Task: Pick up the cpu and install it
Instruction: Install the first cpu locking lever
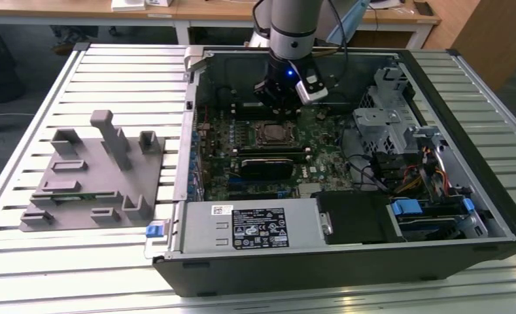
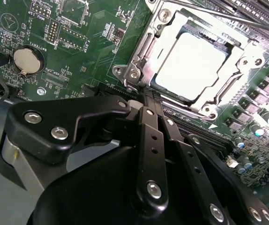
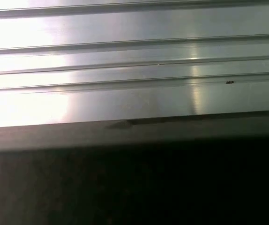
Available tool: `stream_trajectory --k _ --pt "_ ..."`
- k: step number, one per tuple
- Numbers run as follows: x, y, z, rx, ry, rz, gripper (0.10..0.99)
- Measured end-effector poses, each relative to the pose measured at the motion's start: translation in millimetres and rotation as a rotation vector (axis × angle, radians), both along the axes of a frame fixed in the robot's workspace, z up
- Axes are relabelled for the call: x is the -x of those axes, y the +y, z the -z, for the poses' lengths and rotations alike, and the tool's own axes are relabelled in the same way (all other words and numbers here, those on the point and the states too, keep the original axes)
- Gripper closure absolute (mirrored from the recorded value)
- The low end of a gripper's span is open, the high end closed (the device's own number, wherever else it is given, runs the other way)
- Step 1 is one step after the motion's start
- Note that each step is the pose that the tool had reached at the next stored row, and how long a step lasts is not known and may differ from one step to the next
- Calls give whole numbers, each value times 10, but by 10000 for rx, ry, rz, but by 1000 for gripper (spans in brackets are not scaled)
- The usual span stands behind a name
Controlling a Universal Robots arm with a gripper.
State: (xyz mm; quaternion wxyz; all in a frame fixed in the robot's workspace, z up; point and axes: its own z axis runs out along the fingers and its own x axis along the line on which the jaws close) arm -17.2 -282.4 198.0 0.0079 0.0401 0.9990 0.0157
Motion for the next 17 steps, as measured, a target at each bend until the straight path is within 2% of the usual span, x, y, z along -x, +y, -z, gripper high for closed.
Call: stream_trajectory --k 13,17 --pt "0 1 0 -215 17 1 980" --pt "0 1 -24 -216 19 0 980"
